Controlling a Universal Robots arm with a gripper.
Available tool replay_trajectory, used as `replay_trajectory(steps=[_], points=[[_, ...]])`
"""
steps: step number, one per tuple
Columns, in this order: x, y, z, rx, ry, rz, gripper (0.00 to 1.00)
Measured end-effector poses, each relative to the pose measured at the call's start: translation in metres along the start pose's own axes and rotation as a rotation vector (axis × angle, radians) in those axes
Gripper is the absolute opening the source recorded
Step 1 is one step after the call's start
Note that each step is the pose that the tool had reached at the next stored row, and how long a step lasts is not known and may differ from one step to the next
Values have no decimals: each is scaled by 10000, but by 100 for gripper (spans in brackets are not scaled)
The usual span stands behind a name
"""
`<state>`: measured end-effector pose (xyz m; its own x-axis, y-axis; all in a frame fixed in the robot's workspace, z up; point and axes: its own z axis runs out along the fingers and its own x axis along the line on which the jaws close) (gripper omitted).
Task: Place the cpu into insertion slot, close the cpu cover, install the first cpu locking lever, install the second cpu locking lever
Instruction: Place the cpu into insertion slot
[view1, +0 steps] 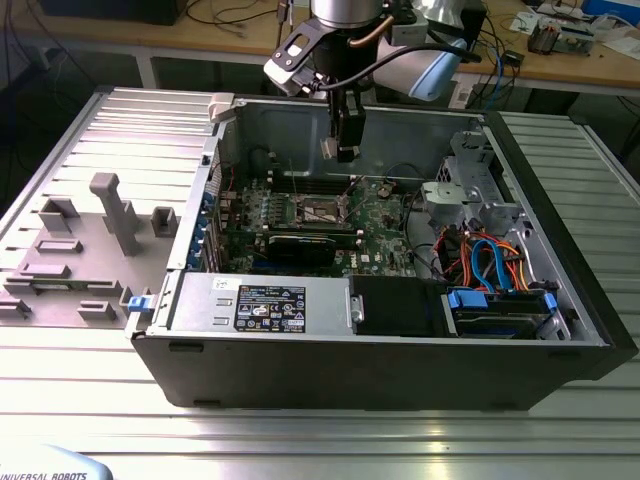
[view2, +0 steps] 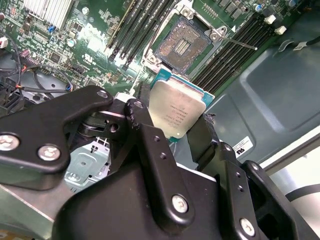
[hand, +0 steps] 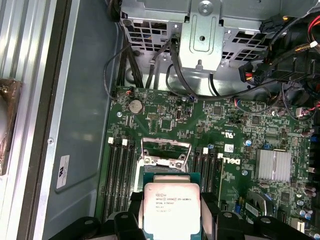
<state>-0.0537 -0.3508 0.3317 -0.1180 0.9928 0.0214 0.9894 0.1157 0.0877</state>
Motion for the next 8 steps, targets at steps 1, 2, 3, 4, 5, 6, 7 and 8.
replay_trajectory(steps=[1, 2, 3, 4, 5, 6, 7, 8], points=[[0, 0, 0, 0, 0, 0, 54], [0, 0, 0, 0, 0, 0, 54], [0, 0, 0, 0, 0, 4, 54], [0, 0, 1, -1, -1, 18, 54], [0, 0, 1, -3, -4, 62, 54], [0, 0, 2, -4, -8, 115, 54], [0, 0, 4, -6, -17, 217, 54], [1, 0, 5, -9, -27, 334, 54]])
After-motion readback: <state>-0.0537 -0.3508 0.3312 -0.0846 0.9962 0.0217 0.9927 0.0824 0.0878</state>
